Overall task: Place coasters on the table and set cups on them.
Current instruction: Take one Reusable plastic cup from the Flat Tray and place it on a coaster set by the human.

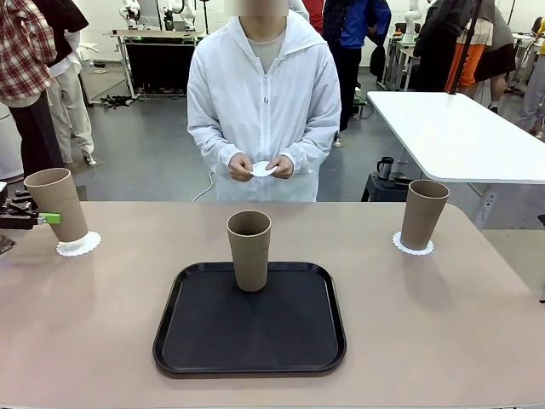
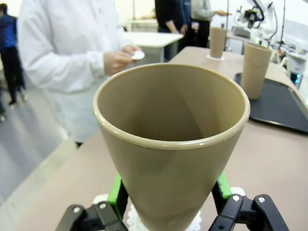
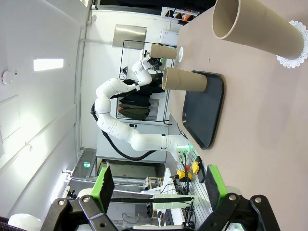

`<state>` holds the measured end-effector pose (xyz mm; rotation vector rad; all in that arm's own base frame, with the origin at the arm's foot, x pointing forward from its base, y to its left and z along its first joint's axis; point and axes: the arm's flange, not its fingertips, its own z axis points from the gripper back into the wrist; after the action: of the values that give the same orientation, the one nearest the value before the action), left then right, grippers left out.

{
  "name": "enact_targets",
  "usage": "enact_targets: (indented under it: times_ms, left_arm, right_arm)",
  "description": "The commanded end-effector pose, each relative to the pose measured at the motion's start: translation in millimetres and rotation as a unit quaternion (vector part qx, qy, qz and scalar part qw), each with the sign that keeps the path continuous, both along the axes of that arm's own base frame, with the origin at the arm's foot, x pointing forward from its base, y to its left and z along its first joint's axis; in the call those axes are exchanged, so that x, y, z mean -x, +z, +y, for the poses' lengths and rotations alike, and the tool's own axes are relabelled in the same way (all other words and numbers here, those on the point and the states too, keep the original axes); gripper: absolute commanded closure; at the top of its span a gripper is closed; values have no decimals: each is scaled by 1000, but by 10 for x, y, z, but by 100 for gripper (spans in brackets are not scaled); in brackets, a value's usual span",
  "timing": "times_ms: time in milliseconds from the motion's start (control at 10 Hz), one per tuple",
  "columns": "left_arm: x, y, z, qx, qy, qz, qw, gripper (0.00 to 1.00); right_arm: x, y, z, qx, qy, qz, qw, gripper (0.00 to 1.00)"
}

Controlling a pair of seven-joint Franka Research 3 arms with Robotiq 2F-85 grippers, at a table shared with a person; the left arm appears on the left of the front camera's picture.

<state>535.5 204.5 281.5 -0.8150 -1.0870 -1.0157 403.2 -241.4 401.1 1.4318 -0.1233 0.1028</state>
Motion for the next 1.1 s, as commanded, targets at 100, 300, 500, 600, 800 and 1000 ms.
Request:
enact_targets:
  times_ms: [100, 300, 500, 600, 800, 1000]
  left_arm:
    - [-72, -84, 21, 2, 2, -21, 1000, 15]
    - [-97, -159, 0, -3, 1, -16, 1000, 15]
    - [-107, -200, -18, -8, 1, -12, 1000, 15]
    - [-109, -214, -16, -10, 1, -12, 1000, 15]
    - [-111, -248, -15, -14, -1, -6, 1000, 15]
    - [-108, -255, -18, -14, -4, -6, 1000, 15]
  right_arm:
    - [0, 7, -3, 2, -1, 2, 1000, 0]
    - [0, 7, -3, 2, -1, 2, 1000, 0]
    - [0, 7, -3, 2, -1, 2, 1000, 0]
    - [0, 7, -3, 2, -1, 2, 1000, 0]
    - [0, 7, -3, 2, -1, 2, 1000, 0]
    - [0, 7, -3, 2, -1, 2, 1000, 0]
